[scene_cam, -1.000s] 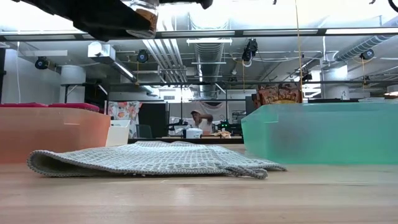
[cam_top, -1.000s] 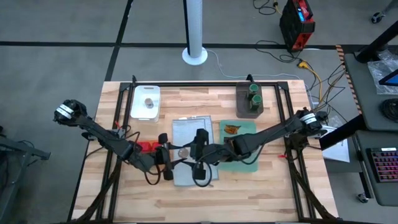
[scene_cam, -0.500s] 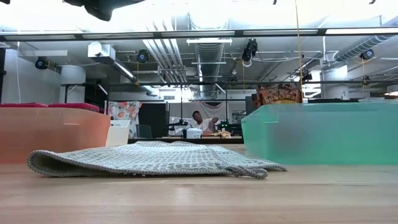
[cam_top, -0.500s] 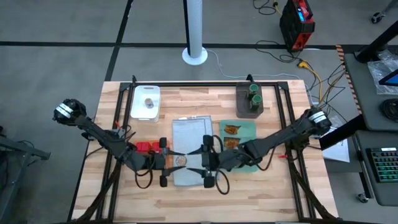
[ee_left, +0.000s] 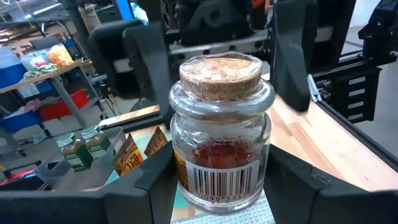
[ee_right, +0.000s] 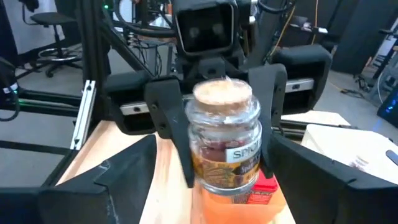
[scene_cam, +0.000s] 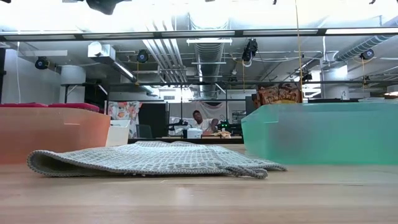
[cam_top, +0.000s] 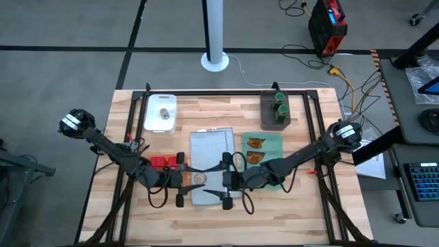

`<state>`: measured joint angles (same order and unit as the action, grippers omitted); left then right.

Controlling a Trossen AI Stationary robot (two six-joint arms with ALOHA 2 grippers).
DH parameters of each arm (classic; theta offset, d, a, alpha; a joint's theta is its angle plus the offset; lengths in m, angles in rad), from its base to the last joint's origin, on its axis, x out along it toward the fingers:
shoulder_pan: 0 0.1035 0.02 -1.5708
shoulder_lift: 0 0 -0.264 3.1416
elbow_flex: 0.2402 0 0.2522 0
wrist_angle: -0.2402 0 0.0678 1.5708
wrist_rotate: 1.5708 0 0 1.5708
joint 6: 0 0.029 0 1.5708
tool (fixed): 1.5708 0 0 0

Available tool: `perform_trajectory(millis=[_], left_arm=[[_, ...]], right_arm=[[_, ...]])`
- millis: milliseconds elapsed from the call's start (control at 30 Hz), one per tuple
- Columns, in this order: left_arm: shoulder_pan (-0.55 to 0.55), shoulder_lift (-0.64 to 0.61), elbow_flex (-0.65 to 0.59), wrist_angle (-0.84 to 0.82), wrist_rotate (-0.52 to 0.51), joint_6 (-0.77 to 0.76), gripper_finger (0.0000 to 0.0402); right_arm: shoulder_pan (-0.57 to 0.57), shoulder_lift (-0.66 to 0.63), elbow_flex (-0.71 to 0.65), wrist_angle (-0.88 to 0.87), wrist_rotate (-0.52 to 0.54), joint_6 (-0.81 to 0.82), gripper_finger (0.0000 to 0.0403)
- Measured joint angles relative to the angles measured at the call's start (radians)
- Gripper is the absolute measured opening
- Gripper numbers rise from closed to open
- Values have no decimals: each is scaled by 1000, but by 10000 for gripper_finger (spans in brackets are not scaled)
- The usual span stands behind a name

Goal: Sort spices by type
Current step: Put the brown seasoning bottle into the white bin

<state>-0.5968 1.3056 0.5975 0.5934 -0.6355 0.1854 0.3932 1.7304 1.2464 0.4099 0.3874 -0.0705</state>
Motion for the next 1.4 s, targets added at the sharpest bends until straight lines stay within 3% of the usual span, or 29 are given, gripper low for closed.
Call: perform_trajectory(millis=[233,433,700,1067,1400], left_arm=[[2,0,2,-1,-4,8,180],[6,1,13,-2,-9,13,180],[6,2,13,-20,-5,17,180],[8,2,11,-37,-6,3,204],[8,1,12,-84,-43,7,207]], right_arm=[[-21,19,3,44,-1,7,323],[-39,63,48,53,-45,-14,322],[-44,86,71,52,-54,-45,277],[-44,85,70,45,-44,-52,182],[-44,80,71,-9,-26,-79,182]])
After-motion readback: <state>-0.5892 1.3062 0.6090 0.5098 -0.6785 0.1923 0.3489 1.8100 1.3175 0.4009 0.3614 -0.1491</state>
